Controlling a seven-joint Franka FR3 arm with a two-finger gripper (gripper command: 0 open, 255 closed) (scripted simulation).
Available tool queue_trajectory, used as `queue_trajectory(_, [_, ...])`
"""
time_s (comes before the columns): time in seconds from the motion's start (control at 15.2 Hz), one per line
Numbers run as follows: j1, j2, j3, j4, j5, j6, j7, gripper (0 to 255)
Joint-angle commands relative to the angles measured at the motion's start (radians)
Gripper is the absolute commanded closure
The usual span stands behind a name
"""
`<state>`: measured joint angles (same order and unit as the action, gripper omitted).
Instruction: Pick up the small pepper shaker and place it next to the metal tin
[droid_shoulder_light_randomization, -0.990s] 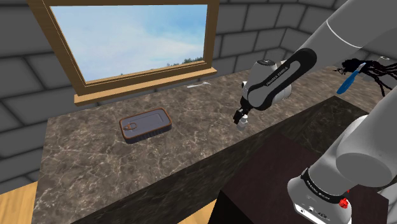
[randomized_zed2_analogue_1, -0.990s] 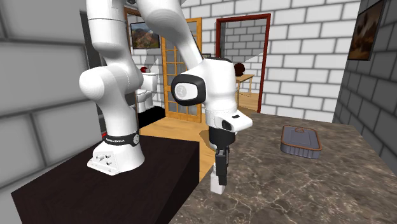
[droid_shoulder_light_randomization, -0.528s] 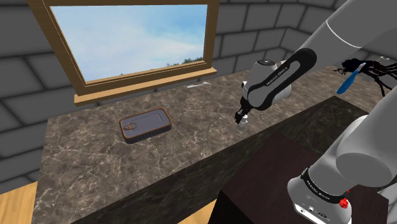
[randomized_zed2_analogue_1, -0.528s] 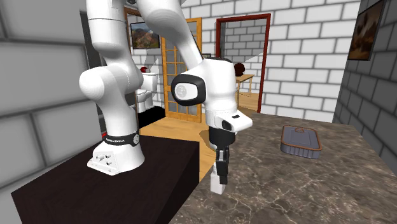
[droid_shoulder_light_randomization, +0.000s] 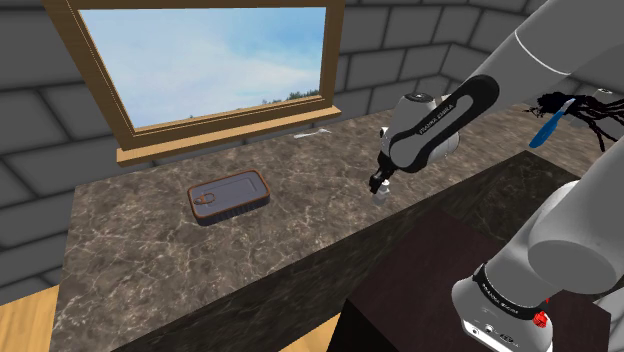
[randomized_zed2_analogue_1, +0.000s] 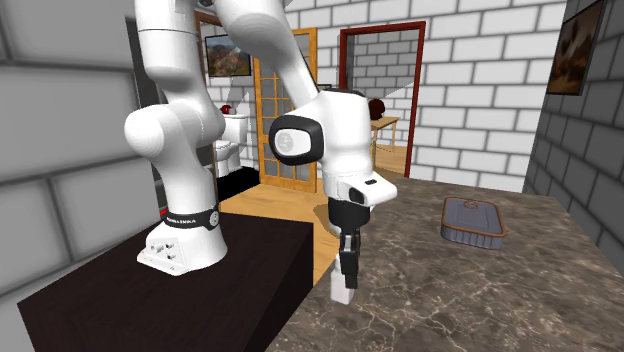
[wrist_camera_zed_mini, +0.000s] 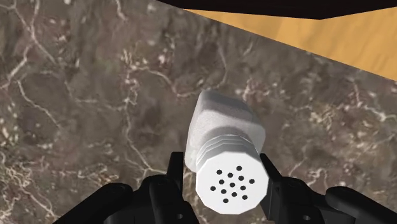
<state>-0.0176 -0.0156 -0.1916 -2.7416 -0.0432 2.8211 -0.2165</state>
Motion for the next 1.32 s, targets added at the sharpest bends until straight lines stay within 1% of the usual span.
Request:
queue_trajectory(0.0, [-0.002, -0.027, -0.001, 0.000, -0.011, -0.027, 0.007, 255])
queue_trajectory(0.53, [-0.011, -0.156, 0.005, 0.012, -0.046, -0.167, 0.031, 255])
queue_trajectory(1.25, [-0.019, -0.301, 0.017, 0.058, -0.061, -0.357, 0.042, 255])
